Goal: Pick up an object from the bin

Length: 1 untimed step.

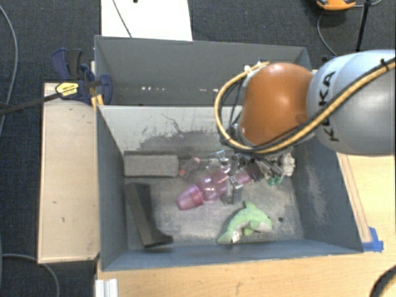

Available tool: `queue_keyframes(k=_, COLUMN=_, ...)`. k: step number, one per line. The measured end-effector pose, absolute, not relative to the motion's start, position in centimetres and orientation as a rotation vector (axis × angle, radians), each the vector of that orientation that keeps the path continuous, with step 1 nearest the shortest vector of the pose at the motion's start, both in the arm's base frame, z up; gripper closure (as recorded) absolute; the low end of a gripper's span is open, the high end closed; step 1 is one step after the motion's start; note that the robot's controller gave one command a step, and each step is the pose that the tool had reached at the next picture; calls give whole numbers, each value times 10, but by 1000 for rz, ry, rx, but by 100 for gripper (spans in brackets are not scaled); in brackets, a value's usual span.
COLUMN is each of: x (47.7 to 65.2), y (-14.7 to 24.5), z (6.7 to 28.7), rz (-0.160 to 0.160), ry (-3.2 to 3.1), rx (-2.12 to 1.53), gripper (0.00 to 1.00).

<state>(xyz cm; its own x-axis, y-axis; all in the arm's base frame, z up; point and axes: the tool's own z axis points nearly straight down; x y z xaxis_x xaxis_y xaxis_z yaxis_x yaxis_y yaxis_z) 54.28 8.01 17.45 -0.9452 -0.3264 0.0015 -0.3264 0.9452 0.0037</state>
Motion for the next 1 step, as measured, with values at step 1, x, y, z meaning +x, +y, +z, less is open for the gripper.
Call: queue_keyframes(k=1, x=552, y=83, z=241, rz=-3, ry=-3122, rx=511, gripper=100)
